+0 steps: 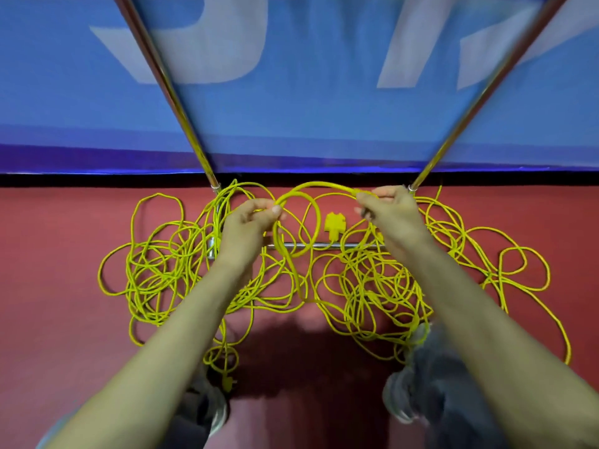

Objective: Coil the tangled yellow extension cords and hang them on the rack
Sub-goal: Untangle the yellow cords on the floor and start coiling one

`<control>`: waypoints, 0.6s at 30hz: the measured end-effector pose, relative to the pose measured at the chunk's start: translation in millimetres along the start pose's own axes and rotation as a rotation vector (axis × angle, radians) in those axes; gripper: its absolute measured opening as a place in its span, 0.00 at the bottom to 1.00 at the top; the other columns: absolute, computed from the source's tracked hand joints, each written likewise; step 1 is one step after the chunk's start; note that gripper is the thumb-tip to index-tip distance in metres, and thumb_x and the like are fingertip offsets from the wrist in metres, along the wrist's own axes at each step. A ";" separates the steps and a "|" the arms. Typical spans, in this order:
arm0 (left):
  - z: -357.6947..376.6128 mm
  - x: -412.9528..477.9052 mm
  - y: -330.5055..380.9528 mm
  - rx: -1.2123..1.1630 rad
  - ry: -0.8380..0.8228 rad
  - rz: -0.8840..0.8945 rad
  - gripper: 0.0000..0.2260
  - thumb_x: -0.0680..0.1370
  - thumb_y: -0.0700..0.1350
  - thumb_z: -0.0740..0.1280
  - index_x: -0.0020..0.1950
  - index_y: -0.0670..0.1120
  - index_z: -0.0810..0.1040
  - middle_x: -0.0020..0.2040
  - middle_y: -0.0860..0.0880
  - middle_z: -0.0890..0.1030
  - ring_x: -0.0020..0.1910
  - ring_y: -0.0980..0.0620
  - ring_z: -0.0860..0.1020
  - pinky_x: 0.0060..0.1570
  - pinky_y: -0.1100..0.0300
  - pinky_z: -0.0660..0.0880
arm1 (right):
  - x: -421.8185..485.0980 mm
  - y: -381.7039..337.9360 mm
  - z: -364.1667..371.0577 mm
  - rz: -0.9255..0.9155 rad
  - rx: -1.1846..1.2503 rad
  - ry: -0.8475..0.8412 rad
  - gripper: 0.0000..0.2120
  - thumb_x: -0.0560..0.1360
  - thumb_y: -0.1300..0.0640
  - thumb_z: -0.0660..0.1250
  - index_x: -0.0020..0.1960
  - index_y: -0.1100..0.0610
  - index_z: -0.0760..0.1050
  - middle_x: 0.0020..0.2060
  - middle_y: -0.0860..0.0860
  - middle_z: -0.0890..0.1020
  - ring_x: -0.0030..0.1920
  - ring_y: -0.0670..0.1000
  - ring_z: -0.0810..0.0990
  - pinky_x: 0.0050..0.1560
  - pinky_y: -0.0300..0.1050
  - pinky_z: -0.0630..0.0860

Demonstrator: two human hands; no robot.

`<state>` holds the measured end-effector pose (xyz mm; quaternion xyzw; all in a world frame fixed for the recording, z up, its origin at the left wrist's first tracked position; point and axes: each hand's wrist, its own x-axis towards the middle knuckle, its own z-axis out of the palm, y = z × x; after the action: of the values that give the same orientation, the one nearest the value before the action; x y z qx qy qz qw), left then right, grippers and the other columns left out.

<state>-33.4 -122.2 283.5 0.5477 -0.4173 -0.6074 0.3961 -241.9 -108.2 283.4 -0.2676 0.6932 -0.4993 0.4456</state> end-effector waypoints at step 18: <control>20.1 -1.0 7.2 -0.142 -0.034 -0.094 0.02 0.78 0.41 0.67 0.47 0.46 0.75 0.36 0.53 0.83 0.34 0.58 0.80 0.34 0.62 0.78 | -32.8 -8.7 19.6 0.285 0.090 -0.364 0.14 0.74 0.49 0.68 0.56 0.54 0.73 0.48 0.56 0.83 0.48 0.53 0.81 0.61 0.57 0.73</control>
<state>-53.2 -122.3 291.6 0.5268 -0.3536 -0.6627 0.3978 -210.1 -93.4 301.0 -0.2325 0.6093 -0.4054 0.6406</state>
